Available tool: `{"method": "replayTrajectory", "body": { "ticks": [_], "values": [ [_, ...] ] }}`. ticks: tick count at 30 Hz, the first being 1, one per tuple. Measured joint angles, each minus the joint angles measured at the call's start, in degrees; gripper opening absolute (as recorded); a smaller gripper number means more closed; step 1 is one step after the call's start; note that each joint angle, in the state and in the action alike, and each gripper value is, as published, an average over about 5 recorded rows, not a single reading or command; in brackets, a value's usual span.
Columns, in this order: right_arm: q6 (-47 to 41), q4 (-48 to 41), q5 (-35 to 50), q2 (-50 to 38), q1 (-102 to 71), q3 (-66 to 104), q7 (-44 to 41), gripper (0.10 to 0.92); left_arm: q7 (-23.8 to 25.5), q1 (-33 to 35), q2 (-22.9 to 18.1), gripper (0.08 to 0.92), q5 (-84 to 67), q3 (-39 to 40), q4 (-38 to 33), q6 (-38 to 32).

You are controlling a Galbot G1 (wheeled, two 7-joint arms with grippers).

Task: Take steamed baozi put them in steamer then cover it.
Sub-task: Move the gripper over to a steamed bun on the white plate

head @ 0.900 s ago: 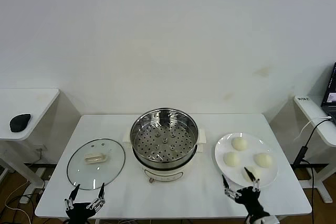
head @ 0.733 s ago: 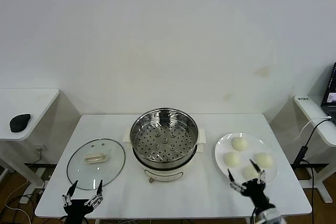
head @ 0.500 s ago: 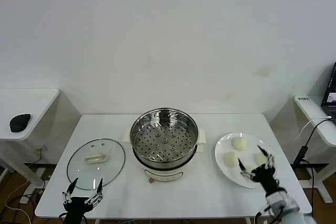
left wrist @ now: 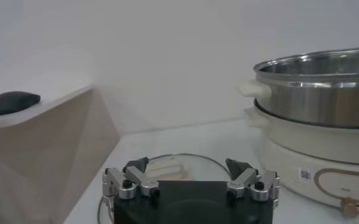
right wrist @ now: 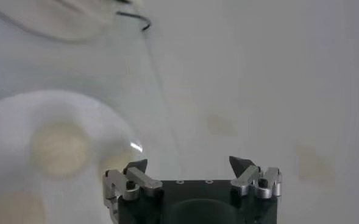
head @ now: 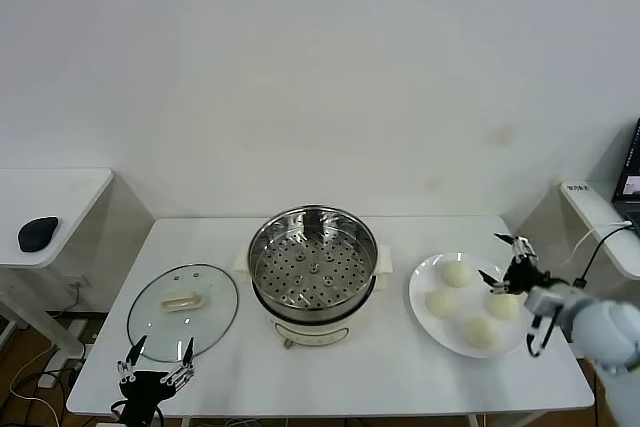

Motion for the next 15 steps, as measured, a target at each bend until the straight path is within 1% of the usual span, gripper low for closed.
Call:
{"method": "replayTrajectory", "body": {
  "ticks": [7, 15],
  "values": [
    [-0.1, -8.9, 3.1, -2.3, 19.0, -20.1, -9.2, 0.823, 0.1, -0.2, 0.4, 0.823, -0.2, -0.6, 0.3, 0.0],
    [0.5, -18.3, 2.8, 0.5, 33.6, -37.3, -14.6, 0.823, 0.2, -0.3, 0.7, 0.823, -0.3, -1.4, 1.3, -0.1]
  ]
}}
